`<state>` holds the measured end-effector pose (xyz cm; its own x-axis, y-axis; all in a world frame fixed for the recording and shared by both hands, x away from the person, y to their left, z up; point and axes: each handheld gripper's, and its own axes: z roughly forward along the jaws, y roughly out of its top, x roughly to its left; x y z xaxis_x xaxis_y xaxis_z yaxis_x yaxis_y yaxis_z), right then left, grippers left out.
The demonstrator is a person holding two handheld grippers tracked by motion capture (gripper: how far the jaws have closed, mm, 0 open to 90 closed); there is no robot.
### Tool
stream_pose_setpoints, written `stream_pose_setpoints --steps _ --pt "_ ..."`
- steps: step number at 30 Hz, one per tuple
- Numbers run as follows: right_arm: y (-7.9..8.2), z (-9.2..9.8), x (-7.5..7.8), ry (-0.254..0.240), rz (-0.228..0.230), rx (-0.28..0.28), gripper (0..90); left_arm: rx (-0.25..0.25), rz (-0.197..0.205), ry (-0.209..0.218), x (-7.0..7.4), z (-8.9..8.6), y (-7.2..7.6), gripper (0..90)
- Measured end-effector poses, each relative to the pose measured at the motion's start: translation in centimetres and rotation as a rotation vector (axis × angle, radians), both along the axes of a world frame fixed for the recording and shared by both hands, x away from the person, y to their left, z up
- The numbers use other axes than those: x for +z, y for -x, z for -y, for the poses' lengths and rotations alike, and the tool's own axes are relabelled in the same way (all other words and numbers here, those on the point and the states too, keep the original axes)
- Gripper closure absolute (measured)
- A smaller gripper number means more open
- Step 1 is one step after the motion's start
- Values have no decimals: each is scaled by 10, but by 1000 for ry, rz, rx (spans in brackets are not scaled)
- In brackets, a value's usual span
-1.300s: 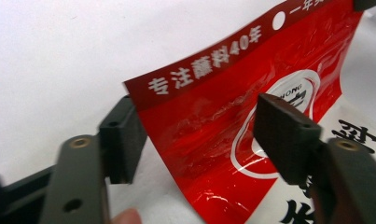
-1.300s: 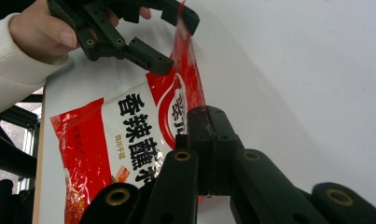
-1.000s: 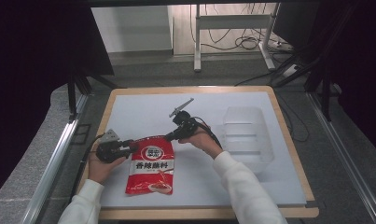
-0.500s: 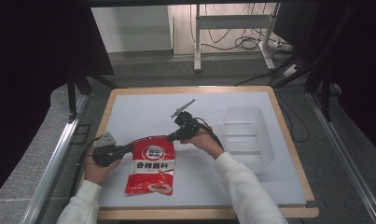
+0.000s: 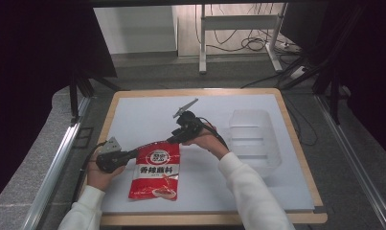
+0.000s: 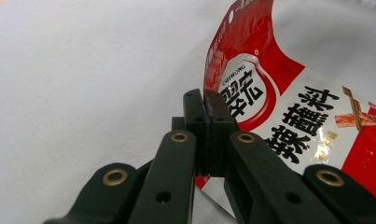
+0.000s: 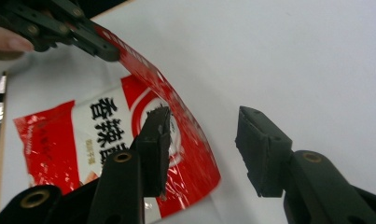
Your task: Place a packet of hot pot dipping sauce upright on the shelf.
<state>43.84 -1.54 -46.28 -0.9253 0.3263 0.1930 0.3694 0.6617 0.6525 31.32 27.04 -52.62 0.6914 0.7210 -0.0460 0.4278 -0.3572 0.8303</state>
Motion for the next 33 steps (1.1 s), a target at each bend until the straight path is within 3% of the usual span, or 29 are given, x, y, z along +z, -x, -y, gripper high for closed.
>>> stream_pose_setpoints --steps 5,8,10,15,16,17,18,23,28,31,33 --pt "-3 -15 0 38 -22 23 508 -5 1 -3 0 0 1 900" --pt "-6 -30 -9 82 -52 51 526 -4 2 -1 0 -1 1 900" --pt "-6 -32 -11 85 -60 57 535 -4 2 0 0 -1 1 900" --pt "-5 -42 -24 140 -107 118 654 1 0 10 -1 -2 1 900" --pt "-3 -44 -27 159 -111 133 733 7 1 10 -1 -2 1 900" --pt "-3 -44 -27 159 -111 133 733 7 1 10 -1 -2 1 900" --pt "-3 -44 -28 170 -113 147 796 8 1 6 -1 -3 1 900" --pt "-2 -44 -26 156 -115 160 876 16 7 7 0 -4 2 893" --pt "1 -44 -22 150 -110 180 885 29 14 4 1 -4 4 761" --pt "2 -43 -19 143 -113 181 886 64 18 -12 4 -6 6 514" --pt "1 -41 -16 139 -115 179 886 98 17 -11 7 -9 8 422"
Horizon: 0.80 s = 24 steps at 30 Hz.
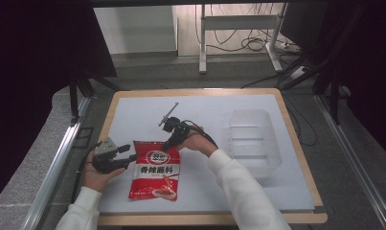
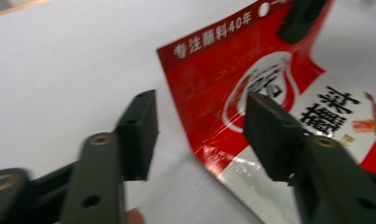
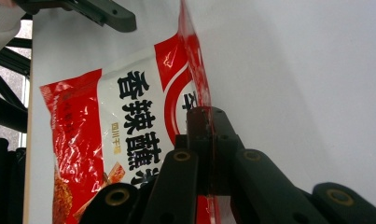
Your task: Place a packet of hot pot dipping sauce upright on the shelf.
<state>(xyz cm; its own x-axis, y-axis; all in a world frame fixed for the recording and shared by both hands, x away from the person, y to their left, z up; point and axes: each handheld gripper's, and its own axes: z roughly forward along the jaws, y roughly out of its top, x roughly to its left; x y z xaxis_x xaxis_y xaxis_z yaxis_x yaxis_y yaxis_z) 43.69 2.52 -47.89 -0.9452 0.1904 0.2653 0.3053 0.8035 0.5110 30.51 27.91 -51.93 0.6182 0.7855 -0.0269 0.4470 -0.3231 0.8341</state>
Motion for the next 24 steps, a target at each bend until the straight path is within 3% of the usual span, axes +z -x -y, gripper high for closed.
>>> stream_pose_setpoints --steps 7,15,24 --pt "1 9 13 -22 -31 -34 887 46 -23 2 -1 -6 11 342" --pt "1 15 31 -52 -76 -37 888 44 -42 -10 -7 -7 18 333" --pt "7 18 54 -82 -72 -29 888 58 -48 -8 -7 -13 21 323"
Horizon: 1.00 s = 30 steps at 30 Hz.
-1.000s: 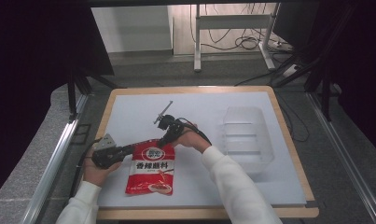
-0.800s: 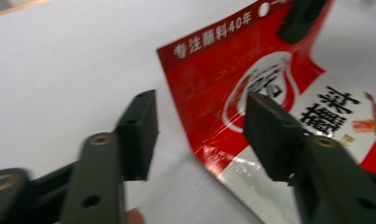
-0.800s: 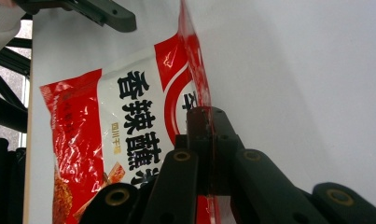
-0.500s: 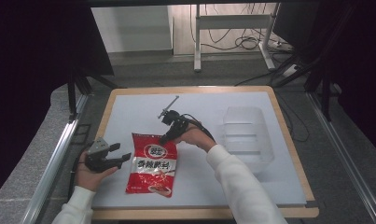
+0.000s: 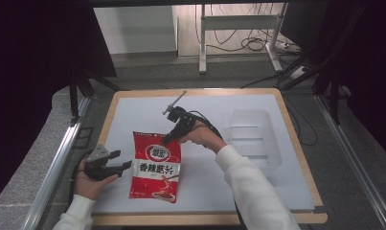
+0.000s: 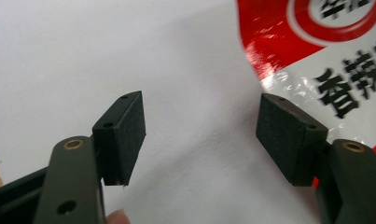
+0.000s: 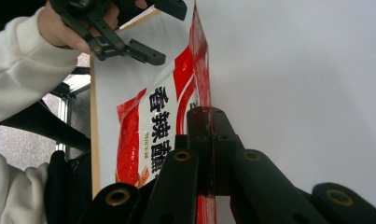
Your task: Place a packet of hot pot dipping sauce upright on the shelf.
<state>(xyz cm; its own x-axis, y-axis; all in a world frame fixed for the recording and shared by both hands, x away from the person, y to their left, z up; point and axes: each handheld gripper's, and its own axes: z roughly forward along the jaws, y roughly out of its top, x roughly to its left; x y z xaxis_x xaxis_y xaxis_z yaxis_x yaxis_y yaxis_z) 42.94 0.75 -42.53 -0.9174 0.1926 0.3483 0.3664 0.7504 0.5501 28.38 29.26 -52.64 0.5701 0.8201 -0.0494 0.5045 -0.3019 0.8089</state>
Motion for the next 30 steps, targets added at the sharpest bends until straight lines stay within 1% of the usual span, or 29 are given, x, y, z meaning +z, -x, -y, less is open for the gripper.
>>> stream_pose_setpoints --steps 1,2,3,4,6,7,8,9,10,11,12,13,14,16,18,19,20,21,22,23,26,27,30 --pt "2 1 5 -3 6 0 888 2 4 5 0 -1 0 323" --pt "2 1 5 -3 6 0 888 5 5 8 1 -1 0 323" --pt "5 1 10 -6 6 4 888 8 5 11 1 -2 0 323" --pt "5 1 10 -6 6 4 888 8 5 11 1 -2 0 323" --pt "8 1 16 -16 12 13 888 -1 2 20 1 -3 0 323" --pt "11 2 22 -22 22 16 888 -5 2 25 1 -3 0 323" --pt "11 2 22 -22 22 16 888 -7 3 20 2 -3 0 323" --pt "15 3 28 -25 40 17 888 -8 5 23 2 -3 0 323" --pt "15 3 28 -25 40 17 888 -8 5 23 2 -3 0 323" --pt "18 4 35 -26 53 18 888 -5 4 25 2 -3 0 323" --pt "18 4 35 -26 53 18 888 -5 4 24 2 -3 0 323" --pt "22 6 43 -32 64 23 889 -1 4 31 2 -3 0 322" --pt "22 6 43 -32 64 23 889 -1 4 31 2 -3 0 321" --pt "26 9 54 -40 82 26 889 -5 -1 28 1 -3 0 320" --pt "28 10 59 -44 94 29 889 -8 -4 26 1 -1 0 319" --pt "32 11 66 -54 108 38 889 -11 -6 30 0 0 0 320" --pt "32 11 66 -54 108 38 889 -11 -6 30 0 0 0 319" --pt "33 11 71 -56 121 42 889 -12 -9 30 0 0 0 319" --pt "33 11 71 -56 121 42 889 -12 -9 30 0 0 0 319" --pt "34 12 75 -54 136 49 889 -13 -9 29 0 0 0 318" --pt "35 13 79 -48 142 46 890 -11 -10 31 0 -1 0 318" --pt "34 15 83 -46 148 35 890 -12 -10 31 0 -1 -1 318" --pt "32 17 87 -35 152 23 889 -14 -12 25 0 -1 -1 317"
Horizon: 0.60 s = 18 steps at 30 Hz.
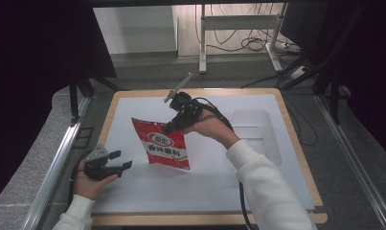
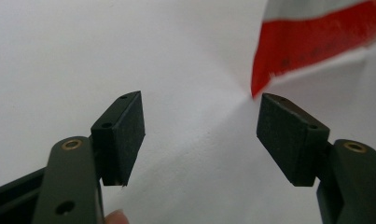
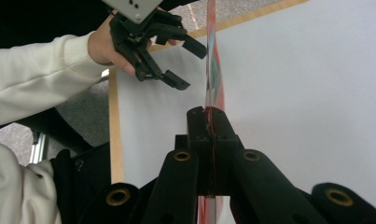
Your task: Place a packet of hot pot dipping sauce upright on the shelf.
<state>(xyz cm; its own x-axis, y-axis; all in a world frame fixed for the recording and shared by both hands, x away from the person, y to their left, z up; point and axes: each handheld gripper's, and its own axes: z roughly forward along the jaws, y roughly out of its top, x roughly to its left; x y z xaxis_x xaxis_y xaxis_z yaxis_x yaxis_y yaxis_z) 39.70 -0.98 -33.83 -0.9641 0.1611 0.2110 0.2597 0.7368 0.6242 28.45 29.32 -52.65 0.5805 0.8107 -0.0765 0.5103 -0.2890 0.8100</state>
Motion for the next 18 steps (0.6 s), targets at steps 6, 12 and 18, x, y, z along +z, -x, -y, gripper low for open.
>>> stream_pose_setpoints --steps 6,12,18 --pt "-5 11 9 2 29 -30 890 -4 -5 -6 -1 0 -1 313" --pt "-10 29 18 -16 44 -56 890 -8 -8 -8 -2 2 -1 312" --pt "-9 41 24 -31 47 -66 890 -10 -10 -9 -2 2 -1 312"
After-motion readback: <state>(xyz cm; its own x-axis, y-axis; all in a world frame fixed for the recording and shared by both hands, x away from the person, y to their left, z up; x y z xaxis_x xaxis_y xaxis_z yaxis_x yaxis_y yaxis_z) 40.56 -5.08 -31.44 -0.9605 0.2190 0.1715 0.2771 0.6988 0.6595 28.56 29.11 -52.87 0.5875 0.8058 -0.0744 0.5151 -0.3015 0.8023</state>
